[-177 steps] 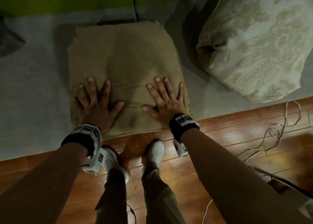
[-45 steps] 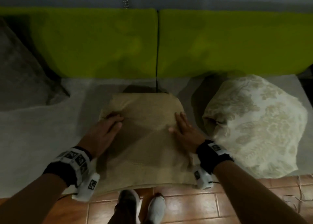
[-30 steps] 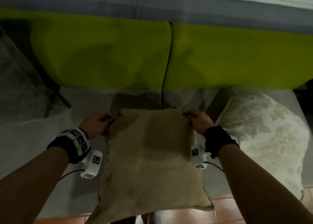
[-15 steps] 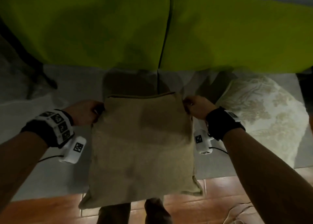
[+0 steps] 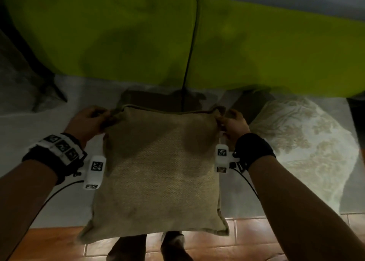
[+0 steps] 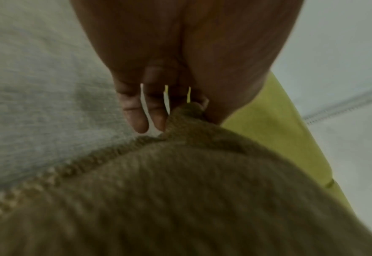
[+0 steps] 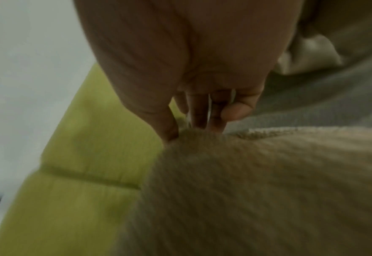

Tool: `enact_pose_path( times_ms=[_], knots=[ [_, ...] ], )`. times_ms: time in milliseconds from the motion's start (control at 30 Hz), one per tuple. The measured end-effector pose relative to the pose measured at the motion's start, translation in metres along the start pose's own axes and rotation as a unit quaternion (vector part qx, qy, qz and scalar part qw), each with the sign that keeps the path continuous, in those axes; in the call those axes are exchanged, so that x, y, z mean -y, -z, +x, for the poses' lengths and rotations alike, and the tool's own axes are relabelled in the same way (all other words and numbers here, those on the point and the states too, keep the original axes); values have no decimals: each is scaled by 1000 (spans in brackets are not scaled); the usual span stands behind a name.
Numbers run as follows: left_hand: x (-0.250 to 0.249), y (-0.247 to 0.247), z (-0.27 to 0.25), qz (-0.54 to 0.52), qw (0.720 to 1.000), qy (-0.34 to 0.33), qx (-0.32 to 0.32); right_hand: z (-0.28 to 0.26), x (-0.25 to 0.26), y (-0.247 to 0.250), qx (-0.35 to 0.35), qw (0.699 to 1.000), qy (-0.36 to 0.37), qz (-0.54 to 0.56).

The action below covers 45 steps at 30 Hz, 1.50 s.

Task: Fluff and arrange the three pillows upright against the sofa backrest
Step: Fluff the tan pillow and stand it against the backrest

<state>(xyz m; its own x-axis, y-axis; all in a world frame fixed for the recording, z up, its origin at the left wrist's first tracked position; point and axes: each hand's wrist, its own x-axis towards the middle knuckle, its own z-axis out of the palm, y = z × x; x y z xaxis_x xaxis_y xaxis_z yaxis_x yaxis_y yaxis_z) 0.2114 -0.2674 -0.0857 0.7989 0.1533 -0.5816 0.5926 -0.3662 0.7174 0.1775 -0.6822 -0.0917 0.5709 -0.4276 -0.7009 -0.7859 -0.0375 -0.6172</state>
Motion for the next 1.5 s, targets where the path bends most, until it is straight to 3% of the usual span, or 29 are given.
enact_pose_path(
  times_ms=[100,167,233,300,400,500,567,633,700,867,967,1133,1200,1300,1366,1433,1500],
  knots=[
    [-1,-3,1,35,999,-24,-28,11,-4,5,-6,1000,-10,8],
    [-1,4,2,94,994,-28,-50,7,6,11,-32,991,41,-123],
    [2,18,5,95,993,1,-71,-8,20,16,-50,945,135,-292],
    [6,29,10,106,987,1,-117,-29,29,18,-65,893,258,-363],
    [-9,19,-24,196,954,-138,-180,-73,15,8,-29,810,445,-382],
    [-16,-26,-88,256,921,-284,-79,-112,-24,-24,104,716,539,-432],
    [-2,-64,-116,387,858,-338,8,-121,-47,-47,160,691,532,-462],
    [13,-87,-120,456,859,-219,78,-110,-61,-62,148,693,493,-506],
    [29,-98,-111,475,865,-150,65,-89,-64,-67,149,701,437,-543],
    [19,-103,-90,506,846,-137,100,-53,-55,-59,162,710,371,-576],
    [18,-99,-90,506,843,-135,125,-29,-48,-37,210,728,316,-571],
    [18,-94,-88,512,838,-132,131,5,-29,9,233,711,251,-614],
    [18,-88,-87,519,834,-129,139,6,-15,17,206,691,279,-634],
    [18,-77,-86,515,831,-141,156,-12,0,10,124,673,422,-595],
    [16,-64,-84,515,823,-154,180,-33,-2,-6,147,626,531,-552],
    [16,-49,-80,523,809,-171,207,-48,-14,-23,203,585,569,-540],
    [19,-33,-73,538,786,-206,224,-43,-27,-31,240,626,503,-545]
  ],
)
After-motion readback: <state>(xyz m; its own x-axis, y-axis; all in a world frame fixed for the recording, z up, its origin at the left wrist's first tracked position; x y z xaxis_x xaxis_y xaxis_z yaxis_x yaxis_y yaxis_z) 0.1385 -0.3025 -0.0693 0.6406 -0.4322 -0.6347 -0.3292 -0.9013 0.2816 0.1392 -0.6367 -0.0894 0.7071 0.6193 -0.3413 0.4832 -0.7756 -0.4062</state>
